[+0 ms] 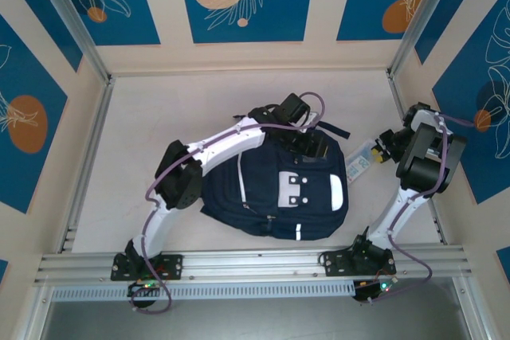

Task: Pack books, pencil case, and school supplies into a backpack

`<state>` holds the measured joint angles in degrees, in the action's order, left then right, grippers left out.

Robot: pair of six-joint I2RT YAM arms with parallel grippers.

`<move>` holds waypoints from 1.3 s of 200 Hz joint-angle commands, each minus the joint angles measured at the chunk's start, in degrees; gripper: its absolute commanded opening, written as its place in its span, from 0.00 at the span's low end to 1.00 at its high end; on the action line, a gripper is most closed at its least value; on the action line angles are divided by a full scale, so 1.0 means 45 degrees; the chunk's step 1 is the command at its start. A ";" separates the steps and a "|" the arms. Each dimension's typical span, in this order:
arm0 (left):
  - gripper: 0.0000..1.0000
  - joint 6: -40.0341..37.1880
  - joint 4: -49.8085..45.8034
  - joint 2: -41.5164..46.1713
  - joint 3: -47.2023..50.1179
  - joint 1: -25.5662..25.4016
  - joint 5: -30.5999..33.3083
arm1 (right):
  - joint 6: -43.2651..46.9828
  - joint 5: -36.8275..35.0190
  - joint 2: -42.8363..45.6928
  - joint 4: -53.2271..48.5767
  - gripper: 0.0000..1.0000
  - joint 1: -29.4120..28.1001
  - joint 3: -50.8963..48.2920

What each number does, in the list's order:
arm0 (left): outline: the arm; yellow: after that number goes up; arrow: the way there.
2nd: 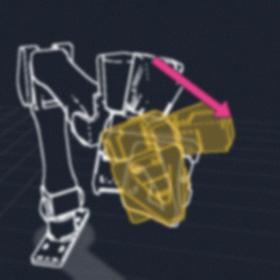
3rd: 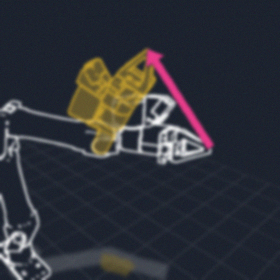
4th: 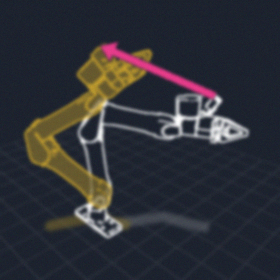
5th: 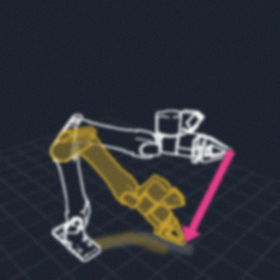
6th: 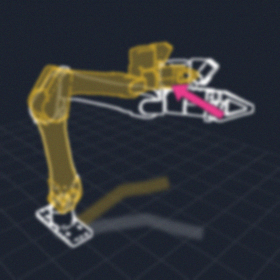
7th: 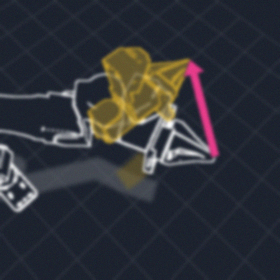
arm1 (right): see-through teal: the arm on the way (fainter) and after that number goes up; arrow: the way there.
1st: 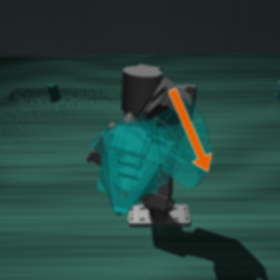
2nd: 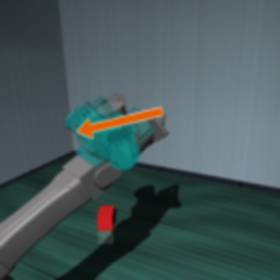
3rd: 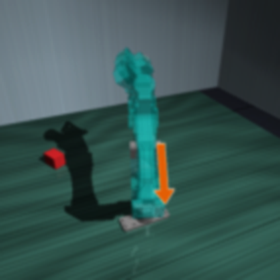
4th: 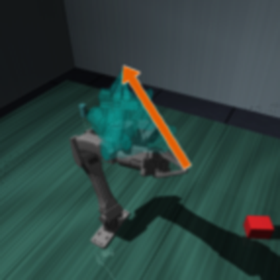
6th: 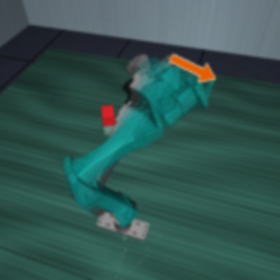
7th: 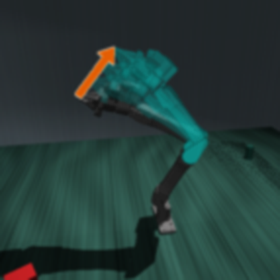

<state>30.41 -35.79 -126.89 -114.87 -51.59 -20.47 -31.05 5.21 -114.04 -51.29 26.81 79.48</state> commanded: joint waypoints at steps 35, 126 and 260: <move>0.73 -0.0112 -0.0169 0.1030 0.0969 0.0247 0.0301 | 0.1742 0.2648 -0.1308 -0.0284 0.05 -0.1895 0.1119; 0.73 0.0265 -0.0200 0.5459 0.6794 0.2664 0.1206 | 0.0240 0.3755 0.1042 0.1586 0.00 -0.4725 -0.1198; 0.73 0.0131 -0.1851 0.9887 0.9433 0.3033 0.2032 | -0.0034 0.0819 0.5385 0.1618 0.09 -0.4539 -0.2293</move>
<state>31.11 -41.85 -84.16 -73.10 -37.30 -10.41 -32.05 10.26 -88.18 -42.04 6.33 66.87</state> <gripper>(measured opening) 0.733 0.060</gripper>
